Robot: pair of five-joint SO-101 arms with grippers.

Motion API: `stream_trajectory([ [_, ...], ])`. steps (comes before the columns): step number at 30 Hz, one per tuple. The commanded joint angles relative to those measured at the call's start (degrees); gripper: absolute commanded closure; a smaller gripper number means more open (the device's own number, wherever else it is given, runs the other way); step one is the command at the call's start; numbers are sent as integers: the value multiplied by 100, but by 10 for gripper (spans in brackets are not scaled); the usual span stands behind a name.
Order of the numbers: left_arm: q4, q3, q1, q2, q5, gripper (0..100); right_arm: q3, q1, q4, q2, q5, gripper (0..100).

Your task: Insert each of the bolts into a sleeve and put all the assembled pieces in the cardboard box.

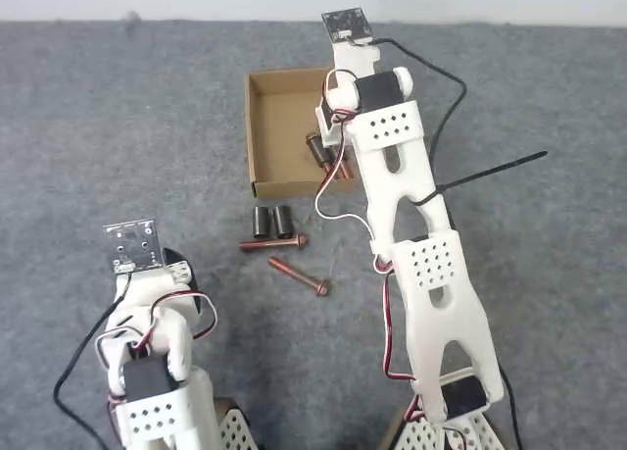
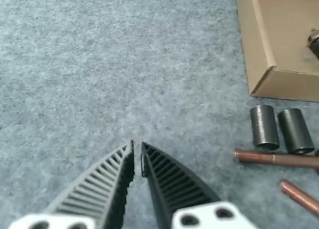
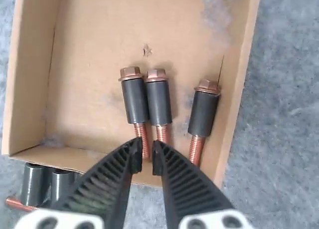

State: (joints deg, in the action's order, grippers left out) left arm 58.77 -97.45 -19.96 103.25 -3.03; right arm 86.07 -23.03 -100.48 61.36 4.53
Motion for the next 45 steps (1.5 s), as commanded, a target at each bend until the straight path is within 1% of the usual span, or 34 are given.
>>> stream_trajectory([
  [1,-97,84,-9,9,35,978,308,303,-277,-180,70,993],
  [5,-97,84,-9,9,35,978,246,435,-286,-180,70,993],
  [8,-97,84,-9,9,35,978,-114,426,-286,-286,70,993],
  [10,-97,84,-9,9,35,978,-563,409,-286,-514,79,993],
  [14,-97,84,-9,9,35,978,-1635,382,-268,-1235,466,993],
  [19,-97,84,-9,9,35,978,-2989,303,-242,-2132,492,993],
  [24,-88,84,-9,9,35,978,-3974,180,-242,-2782,519,993],
  [28,-79,84,-9,9,35,978,-4624,84,-242,-3248,897,993],
  [32,-70,84,-9,9,35,978,-5512,-163,-233,-3749,1020,993],
  [37,-70,84,-9,9,35,978,-6708,-699,-145,-4303,1029,993],
  [45,-70,84,-9,9,35,978,-8044,-1429,-66,-5068,1152,993],
])
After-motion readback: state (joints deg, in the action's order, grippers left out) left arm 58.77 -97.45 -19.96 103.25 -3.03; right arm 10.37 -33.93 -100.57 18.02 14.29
